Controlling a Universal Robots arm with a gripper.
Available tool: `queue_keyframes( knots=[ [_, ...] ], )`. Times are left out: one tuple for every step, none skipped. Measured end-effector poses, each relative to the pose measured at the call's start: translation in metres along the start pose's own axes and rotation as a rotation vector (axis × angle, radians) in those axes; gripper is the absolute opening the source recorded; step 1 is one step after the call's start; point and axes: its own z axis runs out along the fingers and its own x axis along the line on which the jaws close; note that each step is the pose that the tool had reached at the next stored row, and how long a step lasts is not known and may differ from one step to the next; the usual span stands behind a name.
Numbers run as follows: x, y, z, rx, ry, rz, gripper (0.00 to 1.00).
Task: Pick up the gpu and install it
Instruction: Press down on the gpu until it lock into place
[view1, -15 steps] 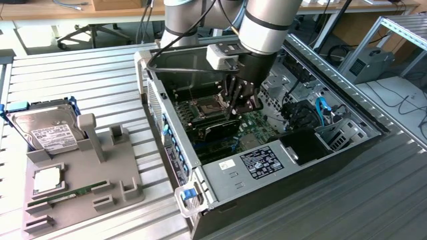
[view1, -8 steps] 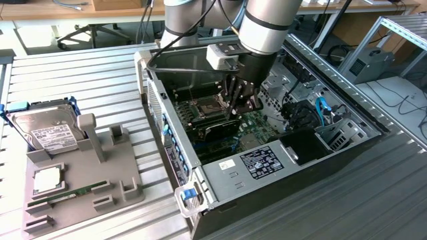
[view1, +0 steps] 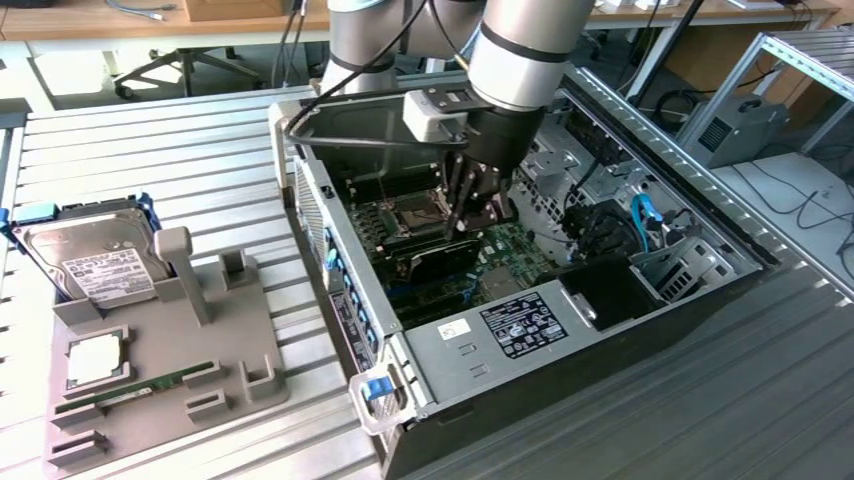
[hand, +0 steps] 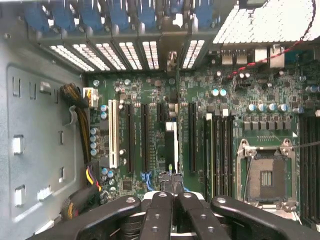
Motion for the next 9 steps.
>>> queue_keyframes(
  knots=[
    [0.000, 0.0041, 0.0006, 0.0000, 0.0001, 0.000, 0.11],
    [0.000, 0.0063, 0.0009, 0.0000, 0.0001, 0.000, 0.11],
    [0.000, 0.0082, 0.0013, 0.0001, 0.0001, 0.000, 0.11],
    [0.000, 0.0096, 0.0015, 0.0000, 0.0001, 0.000, 0.11],
    [0.000, 0.0105, 0.0017, 0.0000, 0.0002, 0.000, 0.11],
    [-0.001, 0.0108, 0.0018, 0.0000, 0.0003, 0.000, 0.11],
    [-0.002, 0.0113, 0.0019, 0.0000, 0.0003, 0.000, 0.11],
    [-0.005, 0.0122, 0.0021, 0.0001, 0.0002, 0.000, 0.11],
    [-0.009, 0.0143, 0.0024, 0.0001, 0.0002, 0.000, 0.11]
  ],
)
